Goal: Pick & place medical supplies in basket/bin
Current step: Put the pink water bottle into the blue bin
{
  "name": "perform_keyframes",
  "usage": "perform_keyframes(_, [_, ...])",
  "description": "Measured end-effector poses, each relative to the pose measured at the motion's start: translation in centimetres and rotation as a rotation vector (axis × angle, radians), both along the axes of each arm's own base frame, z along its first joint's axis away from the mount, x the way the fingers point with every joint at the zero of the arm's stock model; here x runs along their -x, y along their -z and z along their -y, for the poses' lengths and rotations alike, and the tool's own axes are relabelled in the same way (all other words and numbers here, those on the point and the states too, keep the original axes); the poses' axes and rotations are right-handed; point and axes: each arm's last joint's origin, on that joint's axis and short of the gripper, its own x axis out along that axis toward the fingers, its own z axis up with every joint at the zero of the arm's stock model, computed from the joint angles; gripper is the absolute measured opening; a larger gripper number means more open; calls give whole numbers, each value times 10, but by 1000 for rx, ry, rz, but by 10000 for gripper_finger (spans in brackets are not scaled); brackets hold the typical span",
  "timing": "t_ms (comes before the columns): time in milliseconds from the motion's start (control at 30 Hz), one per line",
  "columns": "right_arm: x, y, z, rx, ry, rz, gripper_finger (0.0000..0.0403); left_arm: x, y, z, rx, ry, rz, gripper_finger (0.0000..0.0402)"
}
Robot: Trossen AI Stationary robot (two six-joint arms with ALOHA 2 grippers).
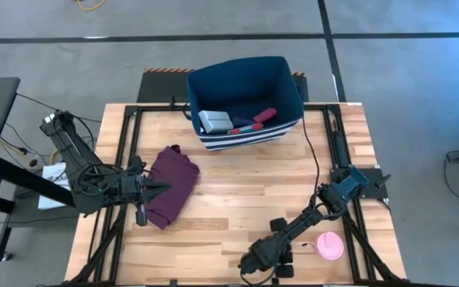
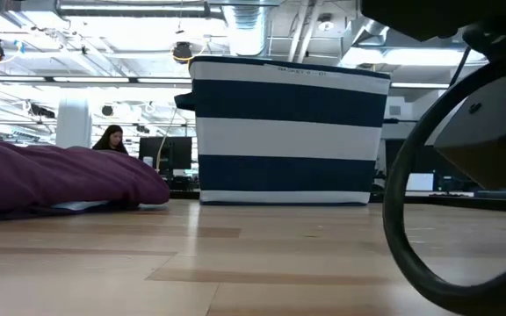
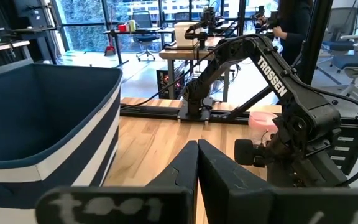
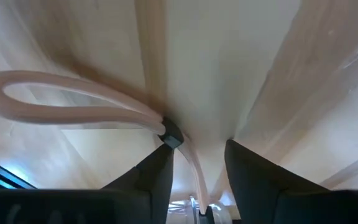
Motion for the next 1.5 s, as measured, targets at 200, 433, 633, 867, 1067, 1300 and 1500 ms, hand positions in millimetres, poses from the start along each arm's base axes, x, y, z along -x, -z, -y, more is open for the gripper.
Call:
perform_keyframes(200, [-4, -1, 2, 3, 16, 2, 116, 0, 0, 0, 0, 0, 0, 0])
perform_keyframes(433, [-13, -11, -1, -15, -2, 74, 114, 0, 0, 0, 0, 1, 0, 0])
perform_keyframes(633, [-18, -13, -2, -19, -34, 125, 114, 0, 0, 0, 0, 1, 0, 0])
perform_keyframes(867, [-19, -10, 3, -29, -18, 99, 114, 0, 1, 1, -1, 25, -9, 0])
perform_keyframes(1067, [-19, -10, 3, -36, 9, 81, 114, 0, 1, 1, -2, 29, -10, 0])
perform_keyframes(1300, [-15, -9, -2, -36, 15, 73, 113, 0, 2, 1, -6, 30, -17, 0])
perform_keyframes(1500, [-16, -9, -3, -52, 13, 82, 82, 0, 2, 1, 1, 36, -19, 0])
